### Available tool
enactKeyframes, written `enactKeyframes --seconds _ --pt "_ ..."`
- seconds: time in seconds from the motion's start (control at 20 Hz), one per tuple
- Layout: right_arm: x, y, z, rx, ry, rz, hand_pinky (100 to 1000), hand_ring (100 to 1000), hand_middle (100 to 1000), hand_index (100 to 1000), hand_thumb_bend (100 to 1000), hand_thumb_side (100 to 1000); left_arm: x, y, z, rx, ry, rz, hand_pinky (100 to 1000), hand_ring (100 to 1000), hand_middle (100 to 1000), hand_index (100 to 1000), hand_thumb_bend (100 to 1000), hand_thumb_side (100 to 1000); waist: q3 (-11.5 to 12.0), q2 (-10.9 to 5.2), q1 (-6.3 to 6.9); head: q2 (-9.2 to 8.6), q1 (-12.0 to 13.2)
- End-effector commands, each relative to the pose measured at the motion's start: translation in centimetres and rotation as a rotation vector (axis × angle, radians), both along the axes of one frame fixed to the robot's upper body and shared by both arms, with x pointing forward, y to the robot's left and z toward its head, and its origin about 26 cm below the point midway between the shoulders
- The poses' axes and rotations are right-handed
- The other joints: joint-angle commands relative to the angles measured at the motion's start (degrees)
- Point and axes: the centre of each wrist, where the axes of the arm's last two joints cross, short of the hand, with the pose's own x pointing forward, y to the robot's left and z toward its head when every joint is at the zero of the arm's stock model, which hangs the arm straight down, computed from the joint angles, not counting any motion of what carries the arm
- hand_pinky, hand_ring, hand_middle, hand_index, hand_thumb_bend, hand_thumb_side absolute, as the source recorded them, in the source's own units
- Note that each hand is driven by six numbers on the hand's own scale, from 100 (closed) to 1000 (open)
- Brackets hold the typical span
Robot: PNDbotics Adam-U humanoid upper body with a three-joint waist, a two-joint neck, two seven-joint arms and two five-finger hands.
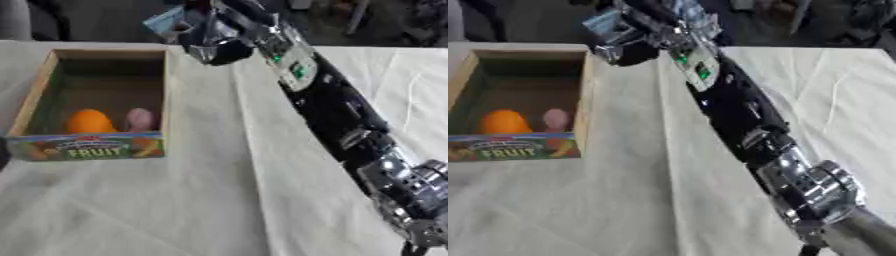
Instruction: Pick up objects on the table and place them in the box.
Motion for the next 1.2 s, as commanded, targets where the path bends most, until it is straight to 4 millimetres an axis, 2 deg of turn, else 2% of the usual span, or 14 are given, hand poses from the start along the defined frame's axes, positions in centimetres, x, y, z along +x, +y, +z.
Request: enactKeyframes --seconds 0.05,0.3,0.5,0.6,0.75,0.85,0.9,1.0,1.2 --pt "-3.0 -2.3 3.0 0.092 -0.008 0.041 769 884 881 884 100 354 -0.1 0.7 0.4 0.008 -0.020 0.032 505 494 499 695 849 397 -0.85 -1.04 0.39 0.62 1.44" --pt "-6.7 -5.0 1.8 0.229 0.119 0.055 772 898 886 889 100 449 -0.1 1.1 0.1 0.001 -0.013 0.065 504 497 502 694 852 395 -2.98 -0.82 0.89 1.41 3.08" --pt "-8.8 -6.6 -0.1 0.311 0.211 0.049 782 927 899 886 100 514 -0.1 1.4 -0.3 -0.003 -0.005 0.089 504 502 507 694 853 394 -4.31 -0.68 1.24 1.96 4.15" --pt "-9.5 -7.1 -1.2 0.337 0.251 0.032 785 945 904 887 100 567 -0.2 1.6 -0.5 -0.003 0.001 0.099 503 504 509 693 854 393 -4.92 -0.65 1.39 2.27 5.15" --pt "-10.2 -7.8 -2.8 0.378 0.300 0.005 784 950 903 884 100 596 -0.3 1.8 -0.8 -0.001 0.011 0.111 504 509 515 693 854 393 -5.67 -0.71 1.57 2.86 6.64" --pt "-10.6 -8.1 -3.6 0.412 0.322 -0.010 782 948 899 879 100 606 -0.3 1.9 -1.0 -0.003 0.014 0.119 504 512 518 692 853 393 -6.00 -0.76 1.61 3.25 7.12" --pt "-10.8 -8.2 -3.9 0.428 0.331 -0.015 782 947 900 879 100 584 -0.3 1.9 -1.1 -0.004 0.015 0.121 504 513 518 692 853 393 -6.15 -0.77 1.65 3.41 7.29" --pt "-11.2 -8.3 -4.5 0.446 0.343 -0.024 783 949 900 879 100 627 -0.3 1.9 -1.2 -0.005 0.019 0.122 504 513 520 692 854 394 -6.42 -0.82 1.79 3.80 7.60" --pt "-11.8 -8.5 -5.5 0.470 0.363 -0.044 782 946 897 879 100 637 -0.4 2.1 -1.4 -0.005 0.024 0.129 503 513 520 691 854 393 -6.71 -0.92 1.92 4.86 8.00"
